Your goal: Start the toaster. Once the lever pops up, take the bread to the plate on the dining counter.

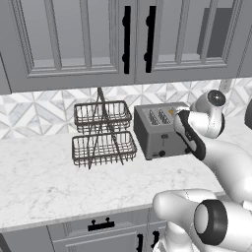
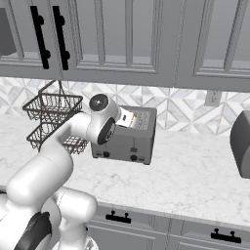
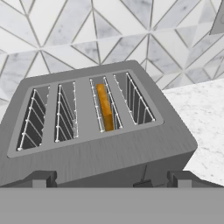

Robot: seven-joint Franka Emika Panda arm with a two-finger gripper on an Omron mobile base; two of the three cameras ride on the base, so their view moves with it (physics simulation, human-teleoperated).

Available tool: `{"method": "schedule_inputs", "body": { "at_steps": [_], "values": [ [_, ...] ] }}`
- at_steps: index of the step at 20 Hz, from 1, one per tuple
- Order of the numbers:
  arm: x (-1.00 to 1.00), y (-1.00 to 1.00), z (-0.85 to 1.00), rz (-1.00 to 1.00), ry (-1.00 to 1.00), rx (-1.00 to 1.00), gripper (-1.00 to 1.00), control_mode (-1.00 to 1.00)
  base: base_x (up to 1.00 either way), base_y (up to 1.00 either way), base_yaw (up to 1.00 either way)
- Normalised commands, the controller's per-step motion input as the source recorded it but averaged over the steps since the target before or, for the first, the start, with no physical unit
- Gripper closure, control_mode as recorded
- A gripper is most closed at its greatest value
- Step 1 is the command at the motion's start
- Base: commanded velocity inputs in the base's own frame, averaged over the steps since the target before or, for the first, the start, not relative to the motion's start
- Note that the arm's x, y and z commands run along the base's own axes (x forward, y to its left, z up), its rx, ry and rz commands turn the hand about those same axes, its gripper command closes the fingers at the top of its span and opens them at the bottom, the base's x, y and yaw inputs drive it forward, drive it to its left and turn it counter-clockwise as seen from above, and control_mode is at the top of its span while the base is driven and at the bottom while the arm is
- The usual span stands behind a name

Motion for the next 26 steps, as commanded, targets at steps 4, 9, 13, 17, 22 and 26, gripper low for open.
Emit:
{"method": "schedule_inputs", "body": {
  "at_steps": [4, 9, 13, 17, 22, 26],
  "values": [
    [0.0, 0.0, 0.0, 0.0, 0.0, 0.0, -1.0, -1.0, 0.0, 0.0, 0.0],
    [0.0, 0.0, 0.0, 0.0, 0.0, 0.0, -1.0, -1.0, 0.0, 0.0, 0.0],
    [0.0, 0.0, 0.0, 0.0, 0.0, 0.0, -1.0, -1.0, 0.0, 0.0, 0.0],
    [0.0, 0.0, 0.0, 0.0, 0.0, 0.0, -1.0, -1.0, 0.0, 0.0, 0.0],
    [0.0, 0.0, 0.0, 0.0, 0.0, 0.0, -1.0, -1.0, 0.0, 0.0, 0.0],
    [0.0, 0.0, 0.0, 0.0, 0.0, 0.0, -1.0, -1.0, 0.0, 0.0, 0.0]
  ]
}}
